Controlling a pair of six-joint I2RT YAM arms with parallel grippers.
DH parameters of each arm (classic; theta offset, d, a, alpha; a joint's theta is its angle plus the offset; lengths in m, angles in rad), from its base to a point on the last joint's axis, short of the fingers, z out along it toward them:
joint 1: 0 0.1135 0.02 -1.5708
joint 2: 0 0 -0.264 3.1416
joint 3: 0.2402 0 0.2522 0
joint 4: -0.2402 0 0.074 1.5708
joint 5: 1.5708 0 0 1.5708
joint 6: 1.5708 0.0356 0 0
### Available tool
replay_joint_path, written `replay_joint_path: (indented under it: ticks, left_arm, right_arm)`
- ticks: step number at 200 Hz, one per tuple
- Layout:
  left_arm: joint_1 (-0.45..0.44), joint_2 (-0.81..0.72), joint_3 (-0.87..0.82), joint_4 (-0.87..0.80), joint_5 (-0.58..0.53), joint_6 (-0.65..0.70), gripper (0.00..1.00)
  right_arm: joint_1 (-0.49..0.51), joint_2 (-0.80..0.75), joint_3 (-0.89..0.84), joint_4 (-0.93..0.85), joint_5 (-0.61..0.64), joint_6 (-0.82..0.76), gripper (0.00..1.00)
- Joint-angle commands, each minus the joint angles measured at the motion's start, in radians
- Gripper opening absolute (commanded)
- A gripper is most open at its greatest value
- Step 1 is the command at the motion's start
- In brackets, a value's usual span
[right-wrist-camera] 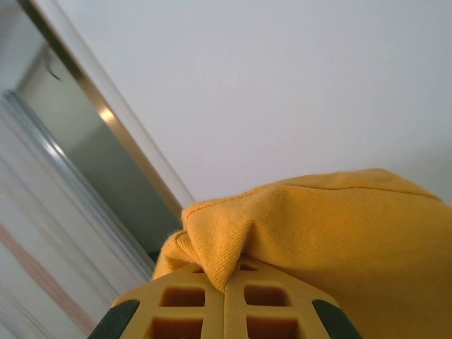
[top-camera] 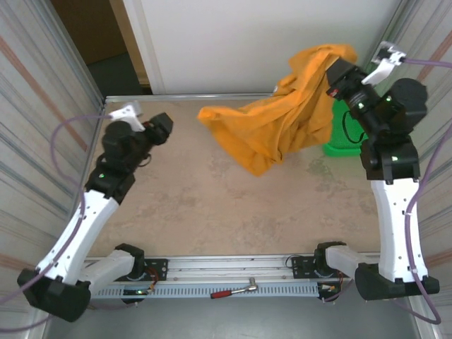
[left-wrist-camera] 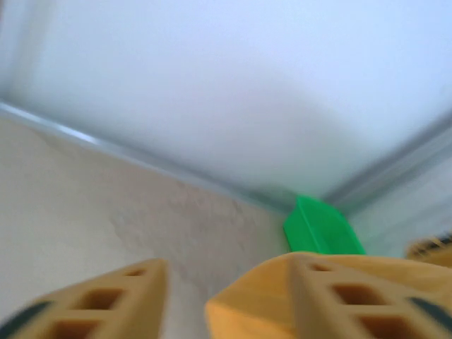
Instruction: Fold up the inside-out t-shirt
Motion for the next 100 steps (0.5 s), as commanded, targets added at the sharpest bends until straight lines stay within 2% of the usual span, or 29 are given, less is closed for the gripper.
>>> replay_joint_path:
  ticks: [1,24,38,57,68,74,89,100]
  left_arm:
    - [0.042,0.018,-0.011,-0.081,0.117,0.063,0.7]
    - [0.034,0.026,0.015,-0.066,0.178,0.063,0.74]
    - [-0.006,0.034,0.009,-0.053,0.18,0.059,0.76]
    - [-0.088,0.043,-0.016,-0.02,0.161,0.066,0.82]
    - [-0.138,0.049,-0.03,-0.003,0.148,0.072,0.83]
    - [-0.169,0.049,-0.043,0.014,0.139,0.073,0.84]
    - [-0.253,0.045,-0.083,0.063,0.106,0.091,0.85]
    - [-0.328,0.043,-0.109,0.065,0.044,0.1,0.85]
  right_arm:
    - [0.082,0.046,0.065,0.025,-0.037,0.007,0.0]
    - [0.21,0.07,0.085,-0.024,0.034,-0.089,0.0]
    - [0.254,0.079,0.1,-0.042,0.094,-0.134,0.0]
    - [0.277,0.096,0.152,-0.091,0.066,-0.167,0.0]
    - [0.36,0.087,0.152,-0.093,0.219,-0.25,0.0]
    - [0.37,0.108,0.19,-0.145,0.271,-0.278,0.0]
    - [0.355,0.142,0.249,-0.214,0.203,-0.279,0.0]
    - [0.386,0.129,0.221,-0.179,0.232,-0.284,0.0]
